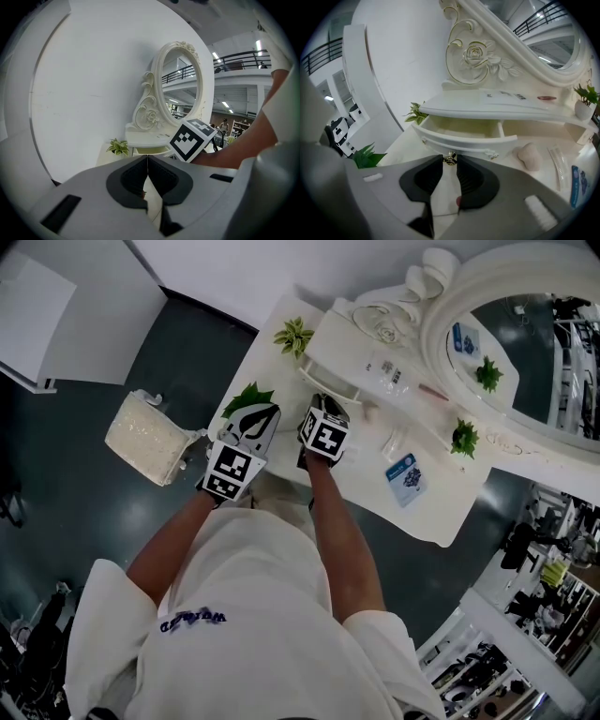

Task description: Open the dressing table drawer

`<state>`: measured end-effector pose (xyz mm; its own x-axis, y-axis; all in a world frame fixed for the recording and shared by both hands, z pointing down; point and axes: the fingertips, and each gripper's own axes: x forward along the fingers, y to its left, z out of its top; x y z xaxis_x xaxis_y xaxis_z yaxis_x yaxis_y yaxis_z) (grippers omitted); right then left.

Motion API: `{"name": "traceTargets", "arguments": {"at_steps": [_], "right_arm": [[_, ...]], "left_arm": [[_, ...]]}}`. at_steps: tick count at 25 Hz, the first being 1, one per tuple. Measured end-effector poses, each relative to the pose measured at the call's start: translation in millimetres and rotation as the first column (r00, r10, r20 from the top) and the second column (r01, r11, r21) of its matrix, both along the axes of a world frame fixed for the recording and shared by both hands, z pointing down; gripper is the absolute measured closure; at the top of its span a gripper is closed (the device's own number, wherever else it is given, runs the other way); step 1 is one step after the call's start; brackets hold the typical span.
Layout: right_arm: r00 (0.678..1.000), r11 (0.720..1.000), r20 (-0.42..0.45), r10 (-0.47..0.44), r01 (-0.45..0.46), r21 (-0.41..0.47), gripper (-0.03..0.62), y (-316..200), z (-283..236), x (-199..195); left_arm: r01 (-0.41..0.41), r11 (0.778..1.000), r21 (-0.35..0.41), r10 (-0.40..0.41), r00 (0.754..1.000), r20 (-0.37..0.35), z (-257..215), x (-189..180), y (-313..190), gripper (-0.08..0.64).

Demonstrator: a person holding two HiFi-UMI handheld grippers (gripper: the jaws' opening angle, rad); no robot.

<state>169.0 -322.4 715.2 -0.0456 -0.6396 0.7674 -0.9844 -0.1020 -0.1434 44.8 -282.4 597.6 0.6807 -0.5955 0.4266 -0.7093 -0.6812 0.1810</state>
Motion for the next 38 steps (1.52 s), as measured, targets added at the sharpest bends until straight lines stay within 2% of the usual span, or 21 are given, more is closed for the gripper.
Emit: {"name": "traceTargets", "arguments": {"at_steps": [17,24,29,38], "right_arm": [[0.999,1.0,0.042,0.013,-0.013,-0.008,0.488,12,0,-4],[1.0,0.999,0.024,0.018,-0.017,-0.03,0.488,23,-3,-4],[1.0,0.999,0.024,0.014,-0.013,-0.034,0.488,23,-4,-6],[1.0,0.999,0.021,0.012,-0.011,-0.042,0.489,29,-5,-8]], "left_arm": [[0.045,0.999,0.001,-0.045,0.999,-0.012,-2,-9,8,0.549],[0.049,0.999,-0.001,-0.049,0.998,-0.028,-3,-7,7,0.549],[0.096,0.995,-0.01,-0.096,0.995,-0.04,-3,-21,-3,0.549],[0.113,0.994,-0.017,-0.113,0.993,-0.039,-1,-27,-3,0.549]]}}
